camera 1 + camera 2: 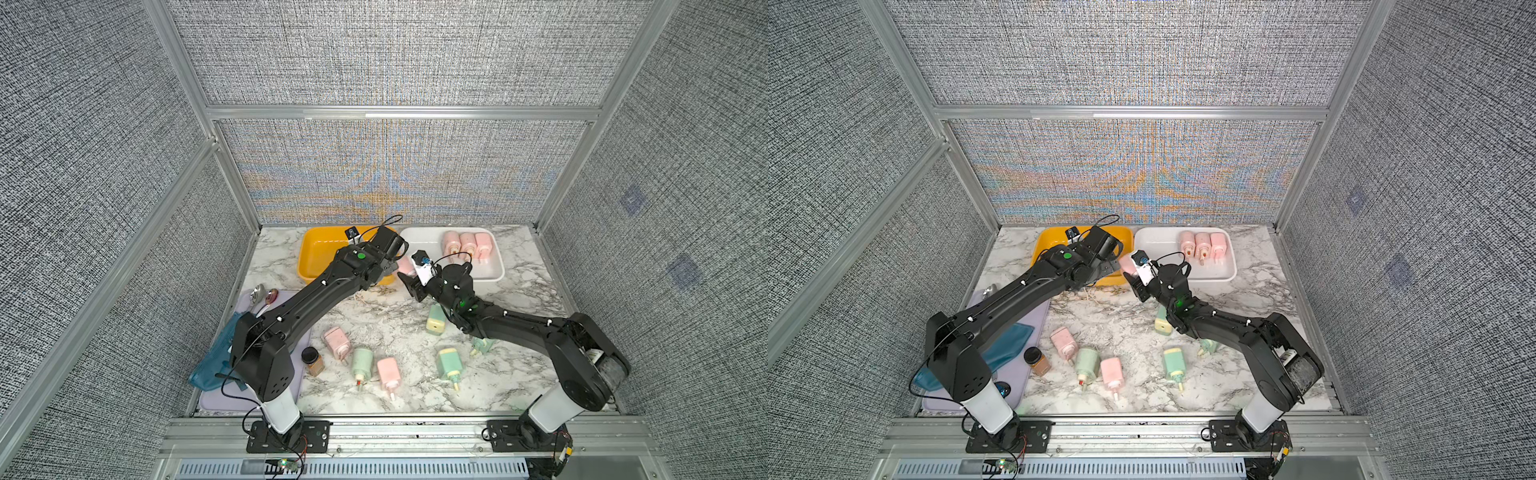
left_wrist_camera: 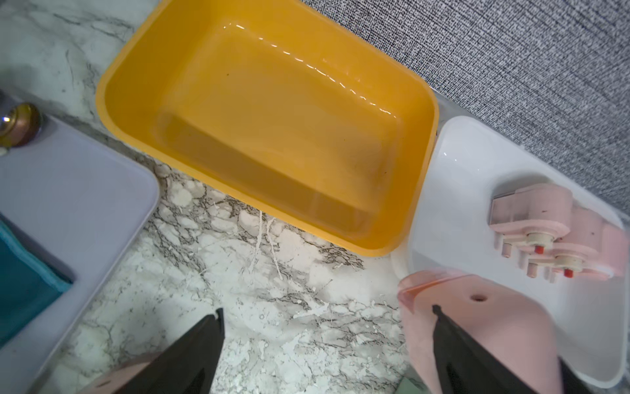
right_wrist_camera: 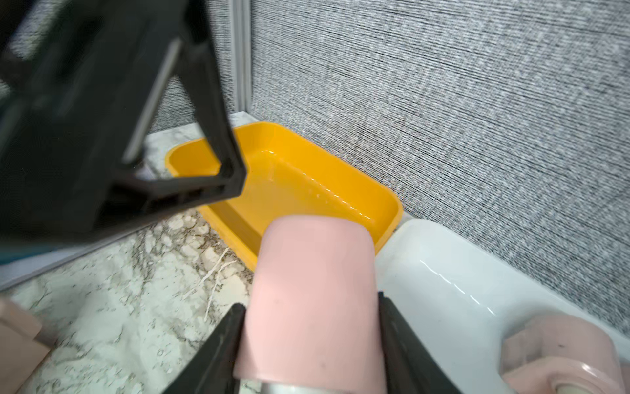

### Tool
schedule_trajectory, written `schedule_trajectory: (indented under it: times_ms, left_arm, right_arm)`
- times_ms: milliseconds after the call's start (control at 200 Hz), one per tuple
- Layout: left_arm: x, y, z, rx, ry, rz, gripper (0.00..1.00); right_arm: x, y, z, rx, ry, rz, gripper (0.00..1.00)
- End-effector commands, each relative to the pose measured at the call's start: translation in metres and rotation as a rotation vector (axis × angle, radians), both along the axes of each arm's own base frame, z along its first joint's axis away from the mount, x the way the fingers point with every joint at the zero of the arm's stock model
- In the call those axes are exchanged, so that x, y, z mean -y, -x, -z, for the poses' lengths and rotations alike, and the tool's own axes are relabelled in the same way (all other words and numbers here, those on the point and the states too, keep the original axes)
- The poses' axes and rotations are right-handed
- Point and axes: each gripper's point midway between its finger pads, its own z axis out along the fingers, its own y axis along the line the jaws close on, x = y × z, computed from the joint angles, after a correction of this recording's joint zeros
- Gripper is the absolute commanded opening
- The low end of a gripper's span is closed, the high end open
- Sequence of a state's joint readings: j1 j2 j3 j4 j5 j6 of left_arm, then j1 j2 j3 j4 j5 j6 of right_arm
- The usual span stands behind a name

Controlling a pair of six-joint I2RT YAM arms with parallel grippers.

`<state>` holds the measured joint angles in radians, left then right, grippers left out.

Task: Place the pencil sharpeners by color into the storage box
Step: Place the pencil sharpener in the storage box.

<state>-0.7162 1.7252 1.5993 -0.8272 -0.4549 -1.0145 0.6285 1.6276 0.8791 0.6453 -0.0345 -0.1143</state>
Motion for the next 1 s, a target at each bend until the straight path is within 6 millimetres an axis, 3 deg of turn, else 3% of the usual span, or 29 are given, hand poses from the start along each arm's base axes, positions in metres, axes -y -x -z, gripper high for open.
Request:
schedule_trajectory:
  times_ms: [0,465,896,921,996]
  left_arm:
    - [0.006,-0.009,0.005,0.024,-0.075,0.125,1.0]
    - [0.048,-0.041,0.02,0.083,0.008,0.395,1.0]
    - [0.046,-0.09,0.049,0.01,0.027,0.429,1.0]
    - [0.045,-0.093,0.061,-0.017,0.01,0.422,1.0]
    - [0.041,-0.1,0.069,-0.046,-0.014,0.395,1.0]
  right_arm:
    - [0.011,-0.018,-0.008,-0.062,-0.093,0.113,0.0]
    - [0.046,-0.076,0.008,-0.18,-0.122,0.434,0.0]
    - [0.055,-0.123,0.03,-0.219,-0.026,0.548,0.0]
    - [0.055,-0.125,0.033,-0.223,-0.016,0.557,0.0]
    - [0.058,-0.133,0.036,-0.229,0.003,0.591,0.0]
